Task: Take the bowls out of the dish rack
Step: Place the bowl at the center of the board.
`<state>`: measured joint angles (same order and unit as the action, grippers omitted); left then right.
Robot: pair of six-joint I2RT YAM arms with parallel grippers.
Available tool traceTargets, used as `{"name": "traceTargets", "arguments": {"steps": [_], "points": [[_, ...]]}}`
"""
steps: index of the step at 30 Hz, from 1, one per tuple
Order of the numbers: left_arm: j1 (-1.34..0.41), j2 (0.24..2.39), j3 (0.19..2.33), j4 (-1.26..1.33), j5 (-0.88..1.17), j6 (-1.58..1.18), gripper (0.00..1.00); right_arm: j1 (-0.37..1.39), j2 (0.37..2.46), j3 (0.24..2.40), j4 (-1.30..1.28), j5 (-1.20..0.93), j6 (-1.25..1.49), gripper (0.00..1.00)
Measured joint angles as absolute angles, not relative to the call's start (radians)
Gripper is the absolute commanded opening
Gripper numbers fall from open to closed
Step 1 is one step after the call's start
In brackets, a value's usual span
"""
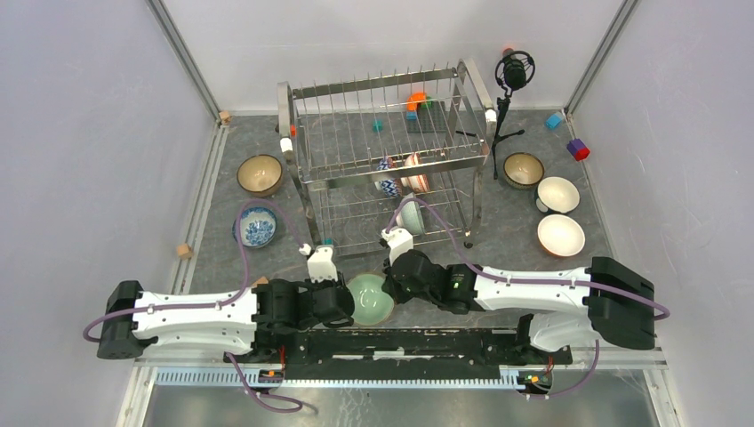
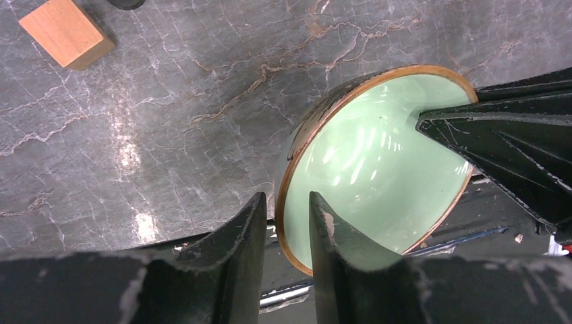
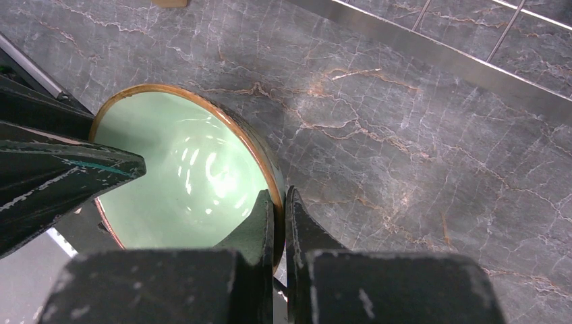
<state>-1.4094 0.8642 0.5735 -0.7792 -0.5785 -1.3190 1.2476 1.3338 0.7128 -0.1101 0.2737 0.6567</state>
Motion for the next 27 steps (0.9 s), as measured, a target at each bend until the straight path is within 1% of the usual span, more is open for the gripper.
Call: {"name": "traceTargets", "arguments": {"steps": [2, 3, 6, 7, 9, 10, 13, 14, 15, 17, 18, 20, 27], "points": [[-1.409, 0.873, 0.574, -0.774, -0.574, -1.315, 0.34, 1.248, 1.333, 0.713, -0.110, 0.270, 0.657, 0.00], [-1.409, 0.876, 0.574, -0.773, -0.574, -1.314, 0.30, 1.248, 1.333, 0.713, -0.110, 0.269, 0.658, 0.00], [-1.409, 0.884, 0.574, -0.769, -0.573, -1.308, 0.05, 1.248, 1.330, 0.712, -0.107, 0.268, 0.657, 0.00], [-1.409, 0.884, 0.573, -0.772, -0.573, -1.308, 0.02, 1.248, 1.327, 0.709, -0.108, 0.265, 0.659, 0.00], [-1.407, 0.883, 0.572, -0.767, -0.582, -1.310, 0.02, 1.248, 1.323, 0.704, -0.109, 0.266, 0.663, 0.00], [-1.406, 0.881, 0.572, -0.767, -0.585, -1.312, 0.02, 1.248, 1.322, 0.701, -0.107, 0.265, 0.665, 0.05], [-1.406, 0.872, 0.572, -0.771, -0.595, -1.314, 0.02, 1.248, 1.317, 0.693, -0.089, 0.257, 0.666, 0.50], [-1.406, 0.867, 0.573, -0.777, -0.599, -1.314, 0.02, 1.248, 1.312, 0.691, -0.081, 0.247, 0.666, 0.60], [-1.407, 0.861, 0.573, -0.791, -0.599, -1.312, 0.02, 1.248, 1.304, 0.690, -0.068, 0.239, 0.654, 0.68], [-1.409, 0.854, 0.575, -0.839, -0.603, -1.312, 0.02, 1.248, 1.280, 0.690, -0.051, 0.225, 0.645, 0.78], [-1.409, 0.851, 0.583, -0.878, -0.608, -1.312, 0.02, 1.248, 1.263, 0.690, -0.045, 0.218, 0.630, 0.81], [-1.409, 0.845, 0.619, -0.973, -0.631, -1.309, 0.02, 1.248, 1.232, 0.690, -0.046, 0.210, 0.607, 0.83], [-1.409, 0.791, 0.864, -1.288, -0.758, -1.322, 0.02, 1.248, 1.080, 0.635, -0.054, 0.201, 0.490, 0.82]]}}
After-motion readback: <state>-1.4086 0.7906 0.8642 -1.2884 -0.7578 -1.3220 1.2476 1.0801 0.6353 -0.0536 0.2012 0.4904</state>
